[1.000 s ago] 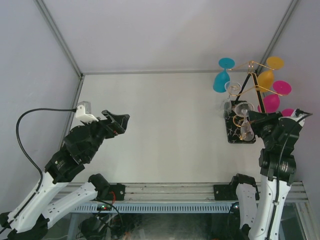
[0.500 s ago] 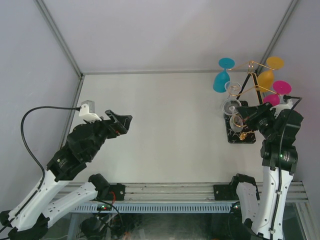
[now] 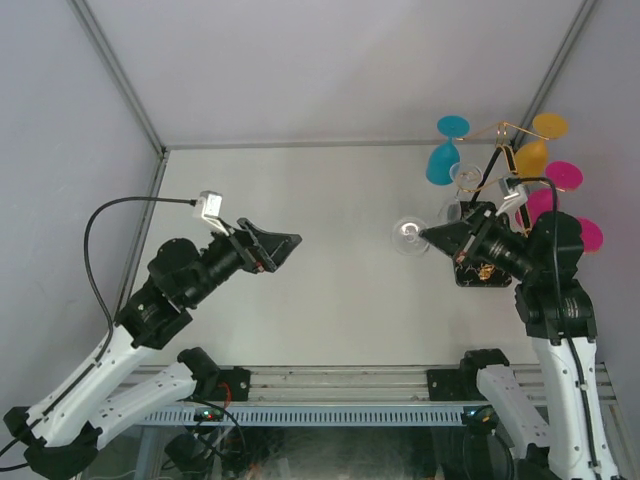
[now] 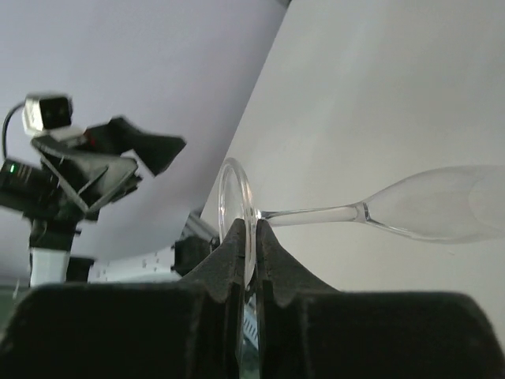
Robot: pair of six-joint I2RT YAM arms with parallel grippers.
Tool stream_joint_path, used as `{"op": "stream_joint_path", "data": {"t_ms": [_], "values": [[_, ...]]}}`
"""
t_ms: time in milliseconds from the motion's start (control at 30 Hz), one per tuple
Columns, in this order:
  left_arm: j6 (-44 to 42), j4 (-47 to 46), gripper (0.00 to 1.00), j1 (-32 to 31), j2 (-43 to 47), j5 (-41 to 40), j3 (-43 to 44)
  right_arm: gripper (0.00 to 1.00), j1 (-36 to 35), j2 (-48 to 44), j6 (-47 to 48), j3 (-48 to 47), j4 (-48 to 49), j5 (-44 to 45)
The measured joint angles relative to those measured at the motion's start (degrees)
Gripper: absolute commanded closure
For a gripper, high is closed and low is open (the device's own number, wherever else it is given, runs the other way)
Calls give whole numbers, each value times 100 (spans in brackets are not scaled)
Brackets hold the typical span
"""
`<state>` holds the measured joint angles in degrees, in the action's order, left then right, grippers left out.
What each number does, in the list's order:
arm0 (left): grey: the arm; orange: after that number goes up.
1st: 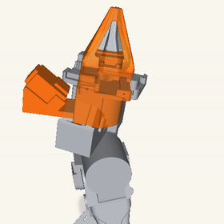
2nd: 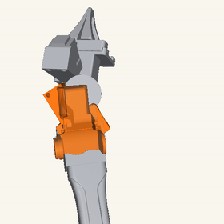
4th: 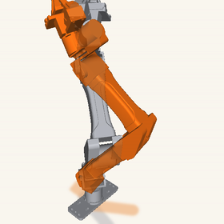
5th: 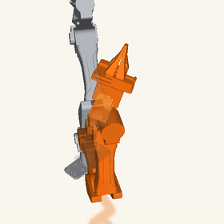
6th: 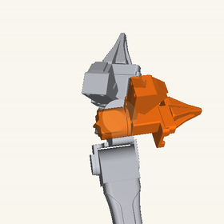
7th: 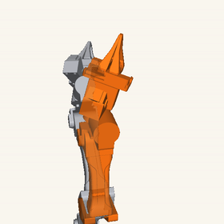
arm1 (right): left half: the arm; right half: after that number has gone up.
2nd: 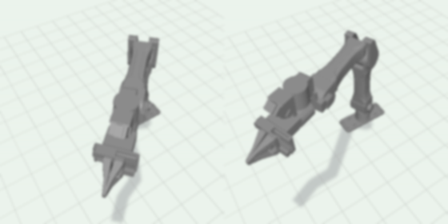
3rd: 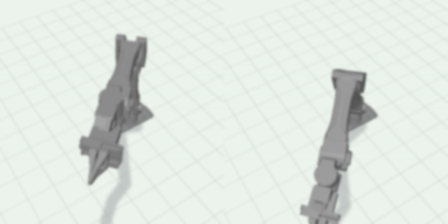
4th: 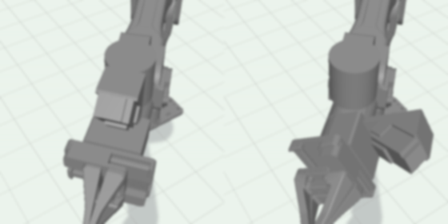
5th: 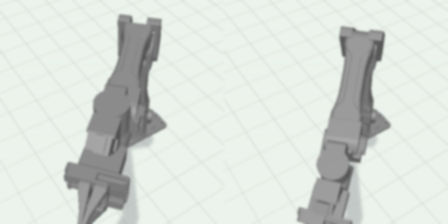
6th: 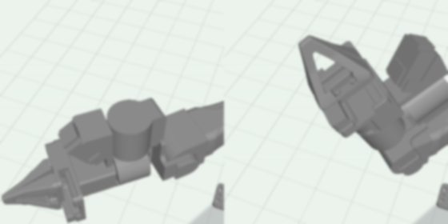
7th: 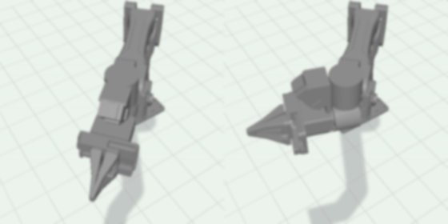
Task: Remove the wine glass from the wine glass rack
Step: Place the wine glass at the center of the board.
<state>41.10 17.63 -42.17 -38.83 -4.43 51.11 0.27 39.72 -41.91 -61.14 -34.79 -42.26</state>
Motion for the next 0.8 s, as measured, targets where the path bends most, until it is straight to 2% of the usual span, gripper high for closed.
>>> {"op": "stream_joint_path", "data": {"t_ms": [167, 400, 500, 667, 800], "values": [[455, -1023, 8, 7, -179, 1045, -358, 100, -1202, 136, 177, -11, 149, 267], [1261, -2420, 16, -76, -671, 2310, -879, 100, -2887, 498, 319, 0, 678, 1099], [1384, -2647, 23, -304, -695, 2470, -1005, 100, -3488, 549, 295, 186, 1054, 1506], [1460, -2962, 39, -590, -463, 2435, -1217, 100, -4061, 472, 70, 828, 1735, 1965], [1508, -3075, 44, -616, -376, 2385, -1399, 100, -4321, 476, -114, 1143, 2013, 2177]]}}
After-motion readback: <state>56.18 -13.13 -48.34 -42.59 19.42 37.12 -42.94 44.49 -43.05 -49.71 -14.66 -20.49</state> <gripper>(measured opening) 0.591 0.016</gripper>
